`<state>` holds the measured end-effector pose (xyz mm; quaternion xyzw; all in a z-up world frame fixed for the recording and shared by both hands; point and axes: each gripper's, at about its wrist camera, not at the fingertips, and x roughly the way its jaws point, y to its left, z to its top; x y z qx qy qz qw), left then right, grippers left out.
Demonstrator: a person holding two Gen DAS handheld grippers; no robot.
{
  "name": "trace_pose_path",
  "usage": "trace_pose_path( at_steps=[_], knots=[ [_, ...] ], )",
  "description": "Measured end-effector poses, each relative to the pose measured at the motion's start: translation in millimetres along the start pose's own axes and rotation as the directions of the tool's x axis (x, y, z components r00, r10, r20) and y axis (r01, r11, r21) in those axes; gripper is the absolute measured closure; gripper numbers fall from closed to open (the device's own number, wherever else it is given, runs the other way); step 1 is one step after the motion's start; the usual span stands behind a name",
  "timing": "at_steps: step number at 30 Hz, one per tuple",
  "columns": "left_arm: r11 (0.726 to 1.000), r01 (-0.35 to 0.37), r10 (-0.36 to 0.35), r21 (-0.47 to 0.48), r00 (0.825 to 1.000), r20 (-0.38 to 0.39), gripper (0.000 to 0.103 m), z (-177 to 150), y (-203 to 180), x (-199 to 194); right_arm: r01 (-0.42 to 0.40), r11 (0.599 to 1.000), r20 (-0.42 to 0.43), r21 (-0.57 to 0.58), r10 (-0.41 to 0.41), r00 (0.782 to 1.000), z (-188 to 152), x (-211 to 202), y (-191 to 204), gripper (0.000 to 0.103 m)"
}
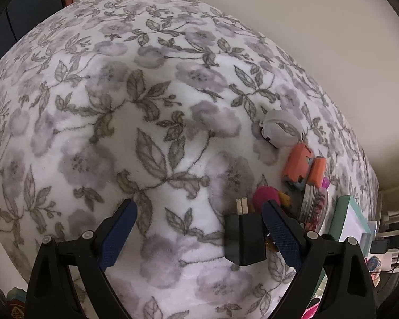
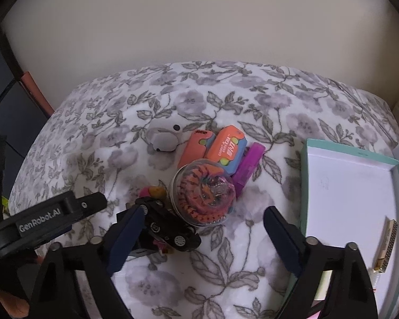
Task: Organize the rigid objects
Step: 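Grasp the black toy car with the right tool while the left tool grasps the black plug adapter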
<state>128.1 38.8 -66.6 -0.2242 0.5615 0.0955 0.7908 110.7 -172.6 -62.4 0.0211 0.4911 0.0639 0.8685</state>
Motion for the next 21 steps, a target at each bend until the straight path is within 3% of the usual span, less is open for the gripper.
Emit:
trace_pose_path(
  at_steps=[5,9,14,21],
  knots=[
    [1.0,0.019,-0.019,-0.015,1.0,-0.009,0.008,-0.6,1.9,0.2,-0.016,1.0,-0.017,-0.014,0.016,1.0,-3.3,5.3,6.3,0.025],
    [0.999,0.033,-0.033,-0.013,0.999,-0.021,0.008,-1.5,0.4,2.7,-0.064,0.998,-0.04,-0.013,0.063,0.997,-7.1,11.7,10.1,0.028],
    [0.999,0.047,-0.048,-0.008,0.998,-0.035,0.008,-2.3,-2.1,4.9,-0.08,0.996,-0.056,-0.033,0.078,0.995,-9.5,16.6,18.0,0.043],
    [0.998,0.07,-0.07,0.002,0.996,-0.063,0.008,-4.0,-6.5,8.5,-0.064,0.995,-0.055,-0.075,0.06,0.997,-11.5,17.6,24.2,0.046]
  ],
)
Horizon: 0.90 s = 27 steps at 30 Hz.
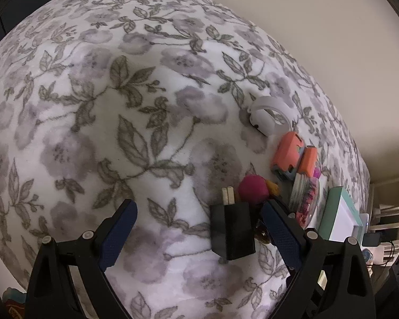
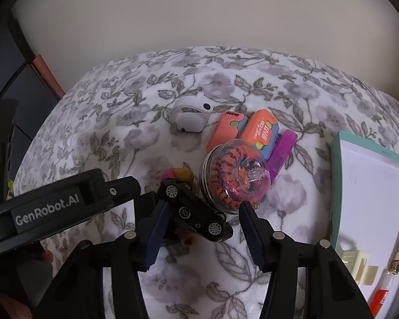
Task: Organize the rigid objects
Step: 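Grasp the black toy car with the right tool while the left tool grasps the black plug adapter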
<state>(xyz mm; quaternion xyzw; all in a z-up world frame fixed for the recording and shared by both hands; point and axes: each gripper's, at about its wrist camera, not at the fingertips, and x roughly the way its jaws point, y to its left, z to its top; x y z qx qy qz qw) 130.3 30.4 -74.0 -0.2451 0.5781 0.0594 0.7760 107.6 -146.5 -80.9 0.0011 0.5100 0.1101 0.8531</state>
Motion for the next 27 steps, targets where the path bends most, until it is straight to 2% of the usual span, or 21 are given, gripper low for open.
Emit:
trace_pose_path(
  at_steps=[6,8,10,14,17,27],
  knots=[
    [1.0,-0.014,0.015,0.024,0.999,-0.031,0.009,-3.8,-4.9,5.6,-0.004,1.0,0.0,0.006,0.004,1.0,-0.8,1.2,-4.9,0.046],
    [0.999,-0.007,0.009,0.035,0.999,-0.049,0.015,-5.6,-7.5,8.7,-0.001,1.0,-0.002,0.003,0.001,1.0,-0.8,1.7,-3.7,0.046],
    [0.999,-0.004,0.007,0.047,0.998,-0.065,0.026,-7.2,-9.4,11.4,0.002,1.0,-0.01,-0.011,-0.003,1.0,-0.7,2.5,-1.5,0.046],
    [0.998,0.009,-0.004,0.055,0.996,-0.086,0.03,-9.4,-11.6,15.5,-0.011,1.0,-0.031,-0.025,0.01,0.999,-1.1,3.0,0.6,0.046],
    [0.998,0.033,-0.028,0.049,0.996,-0.089,0.038,-9.0,-11.9,14.5,-0.023,0.999,-0.027,-0.026,0.023,0.999,-0.7,3.1,0.7,0.046],
    [0.998,0.057,-0.054,0.026,0.993,-0.105,0.039,-10.0,-11.1,16.7,-0.012,0.999,0.016,-0.031,0.012,1.0,0.2,2.4,-2.6,0.046]
  ],
)
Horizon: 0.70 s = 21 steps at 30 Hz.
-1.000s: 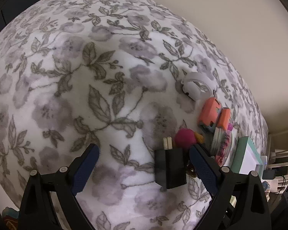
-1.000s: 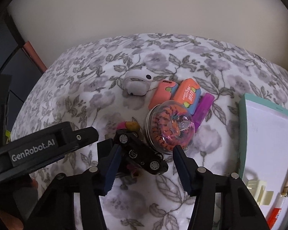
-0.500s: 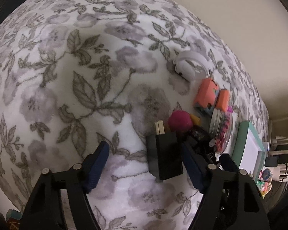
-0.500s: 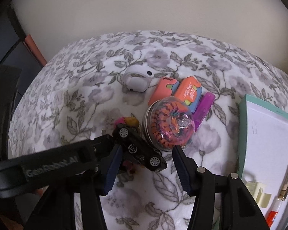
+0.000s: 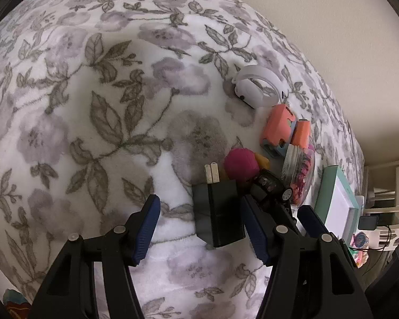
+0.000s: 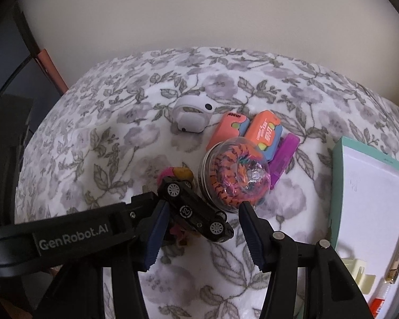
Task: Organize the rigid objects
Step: 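Grasp the black toy car with the right tool while the left tool grasps the black plug adapter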
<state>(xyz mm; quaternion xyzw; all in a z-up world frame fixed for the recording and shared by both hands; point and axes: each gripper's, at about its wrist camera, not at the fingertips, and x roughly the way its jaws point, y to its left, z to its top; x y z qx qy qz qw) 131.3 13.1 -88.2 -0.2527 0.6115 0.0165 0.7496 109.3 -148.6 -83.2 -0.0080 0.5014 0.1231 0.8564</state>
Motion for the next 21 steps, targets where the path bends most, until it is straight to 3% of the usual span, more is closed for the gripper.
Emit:
trace_pose_path(
  at_steps=[6,11,13,17,21],
  knots=[
    [0.994,0.086,-0.09,-0.067,0.994,-0.058,0.039,-3.4,6.1,11.2,-0.018,1.0,0.008,0.009,0.018,1.0,-0.6,0.5,-5.6,0.046],
    [0.997,0.064,-0.066,-0.052,0.996,-0.051,0.04,-3.4,2.1,11.8,-0.006,1.0,0.006,-0.009,0.006,1.0,-1.4,0.6,-3.7,0.046],
    [0.994,0.087,-0.091,-0.073,0.994,-0.054,0.053,-3.5,4.7,12.7,-0.002,1.0,0.003,-0.017,0.002,1.0,-1.8,1.4,-1.4,0.046],
    [0.992,0.102,-0.105,-0.068,0.994,-0.039,0.067,-4.9,8.0,7.1,0.014,0.999,0.005,-0.038,-0.013,1.0,-1.6,2.7,2.9,0.046],
    [0.996,0.056,-0.056,-0.068,0.998,-0.001,0.068,-4.0,13.0,-2.2,0.013,0.999,0.011,-0.041,-0.012,1.0,-1.4,1.9,1.7,0.046]
  ],
)
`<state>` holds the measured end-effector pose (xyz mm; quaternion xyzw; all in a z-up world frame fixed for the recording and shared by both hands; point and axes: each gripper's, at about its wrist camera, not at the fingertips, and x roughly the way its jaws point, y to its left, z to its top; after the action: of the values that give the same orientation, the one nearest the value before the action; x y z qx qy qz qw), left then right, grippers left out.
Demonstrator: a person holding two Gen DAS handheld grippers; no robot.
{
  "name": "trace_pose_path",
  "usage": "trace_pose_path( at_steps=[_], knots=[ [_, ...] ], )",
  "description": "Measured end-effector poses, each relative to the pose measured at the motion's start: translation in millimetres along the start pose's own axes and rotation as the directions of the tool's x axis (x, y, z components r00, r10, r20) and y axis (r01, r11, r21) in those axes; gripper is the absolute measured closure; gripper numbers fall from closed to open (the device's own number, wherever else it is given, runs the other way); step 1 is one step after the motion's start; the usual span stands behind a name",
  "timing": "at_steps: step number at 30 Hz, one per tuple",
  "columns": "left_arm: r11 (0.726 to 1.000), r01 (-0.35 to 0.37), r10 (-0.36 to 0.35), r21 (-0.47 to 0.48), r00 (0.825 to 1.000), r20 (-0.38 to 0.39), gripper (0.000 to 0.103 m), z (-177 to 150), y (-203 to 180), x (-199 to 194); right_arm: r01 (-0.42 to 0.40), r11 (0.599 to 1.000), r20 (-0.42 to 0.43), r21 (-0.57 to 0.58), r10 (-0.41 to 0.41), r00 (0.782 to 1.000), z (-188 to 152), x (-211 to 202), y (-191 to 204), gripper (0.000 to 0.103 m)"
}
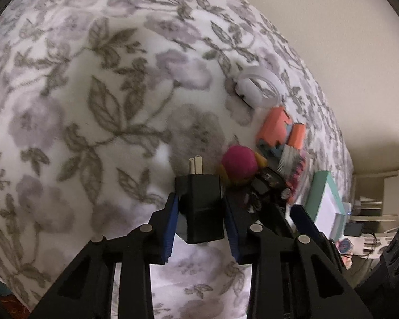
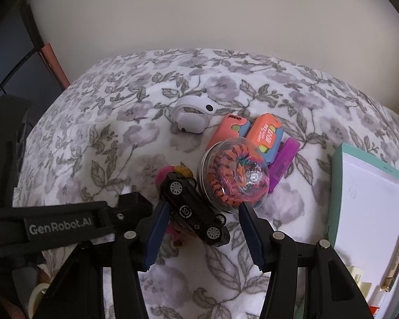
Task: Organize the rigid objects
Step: 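Grasp the black toy car with the right tool while the left tool grasps the black plug adapter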
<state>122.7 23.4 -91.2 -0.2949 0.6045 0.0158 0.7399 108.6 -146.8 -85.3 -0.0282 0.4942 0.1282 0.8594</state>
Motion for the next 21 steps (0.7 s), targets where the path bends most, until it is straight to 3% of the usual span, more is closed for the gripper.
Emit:
trace_pose_path(
  at_steps=[5,21],
  knots=[
    [0.998,-0.061,0.062,-0.024,0.997,0.049,0.068,5.2,9.1,-8.8,0.01,1.0,0.006,-0.006,-0.01,1.0,1.6,-0.5,1.1,0.046],
    [0.997,-0.063,0.065,-0.037,0.996,0.053,0.068,6.5,9.9,-7.9,0.001,0.997,-0.025,-0.079,-0.003,1.0,3.0,0.1,15.3,0.045]
  ],
)
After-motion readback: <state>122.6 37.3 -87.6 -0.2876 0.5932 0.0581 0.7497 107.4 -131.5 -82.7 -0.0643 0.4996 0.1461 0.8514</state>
